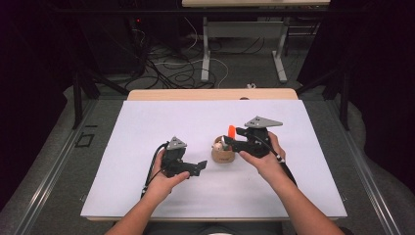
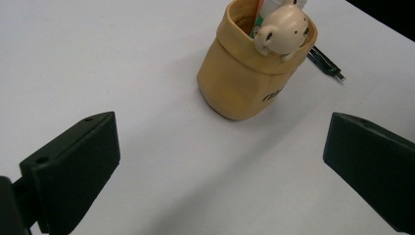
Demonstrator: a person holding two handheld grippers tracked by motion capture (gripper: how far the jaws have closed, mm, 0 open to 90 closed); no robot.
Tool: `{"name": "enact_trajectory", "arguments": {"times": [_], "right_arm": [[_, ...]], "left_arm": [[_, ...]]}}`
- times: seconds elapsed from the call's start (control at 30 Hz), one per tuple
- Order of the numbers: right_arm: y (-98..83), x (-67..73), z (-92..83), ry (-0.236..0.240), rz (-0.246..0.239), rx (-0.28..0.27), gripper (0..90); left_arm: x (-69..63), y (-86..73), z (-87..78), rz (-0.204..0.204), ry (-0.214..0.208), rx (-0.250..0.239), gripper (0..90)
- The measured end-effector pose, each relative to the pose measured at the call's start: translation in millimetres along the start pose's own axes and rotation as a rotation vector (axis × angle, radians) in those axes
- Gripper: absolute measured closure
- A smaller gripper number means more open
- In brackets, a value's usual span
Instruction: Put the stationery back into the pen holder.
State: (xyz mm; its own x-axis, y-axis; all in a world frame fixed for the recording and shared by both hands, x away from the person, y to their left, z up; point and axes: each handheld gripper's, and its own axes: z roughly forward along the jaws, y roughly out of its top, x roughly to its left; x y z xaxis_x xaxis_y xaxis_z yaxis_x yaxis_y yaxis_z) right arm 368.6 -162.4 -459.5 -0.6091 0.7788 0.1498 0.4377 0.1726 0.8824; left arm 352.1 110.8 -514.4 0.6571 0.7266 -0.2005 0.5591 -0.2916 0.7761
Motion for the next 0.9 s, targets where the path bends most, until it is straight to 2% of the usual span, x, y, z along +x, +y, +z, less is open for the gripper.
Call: {"name": "enact_trajectory", "arguments": {"times": [0.1, 0.2, 0.43, 0.53, 0.67, 0.77, 0.9], "right_arm": [[1.6, -7.9, -3.1, 0.000, 0.030, -0.014, 39.1], [2.6, -15.9, -5.3, -0.008, 0.063, -0.017, 36.5], [-0.1, -27.5, -5.7, -0.029, 0.090, -0.016, 31.4], [-2.0, -32.1, -3.9, -0.022, 0.109, -0.010, 29.5], [-3.2, -37.8, -2.4, -0.023, 0.171, 0.035, 26.5], [-2.2, -44.4, 0.8, -0.044, 0.182, 0.075, 24.3], [1.2, -55.5, 1.8, -0.052, 0.228, 0.111, 23.5]], "left_arm": [[1.4, 0.0, -0.4, -0.002, 0.002, -0.004, 0.5], [1.5, -0.4, -0.3, -0.026, 0.004, -0.006, 0.5], [4.4, -0.2, -1.9, -0.042, 0.013, -0.003, 0.7], [6.5, -0.1, -2.5, -0.048, 0.015, -0.010, 0.7], [8.4, 0.0, -3.1, -0.056, 0.017, -0.011, 0.7], [9.3, 0.1, -4.0, -0.062, 0.020, -0.011, 0.7], [11.4, 0.1, -5.2, -0.067, 0.021, -0.017, 0.7]]}}
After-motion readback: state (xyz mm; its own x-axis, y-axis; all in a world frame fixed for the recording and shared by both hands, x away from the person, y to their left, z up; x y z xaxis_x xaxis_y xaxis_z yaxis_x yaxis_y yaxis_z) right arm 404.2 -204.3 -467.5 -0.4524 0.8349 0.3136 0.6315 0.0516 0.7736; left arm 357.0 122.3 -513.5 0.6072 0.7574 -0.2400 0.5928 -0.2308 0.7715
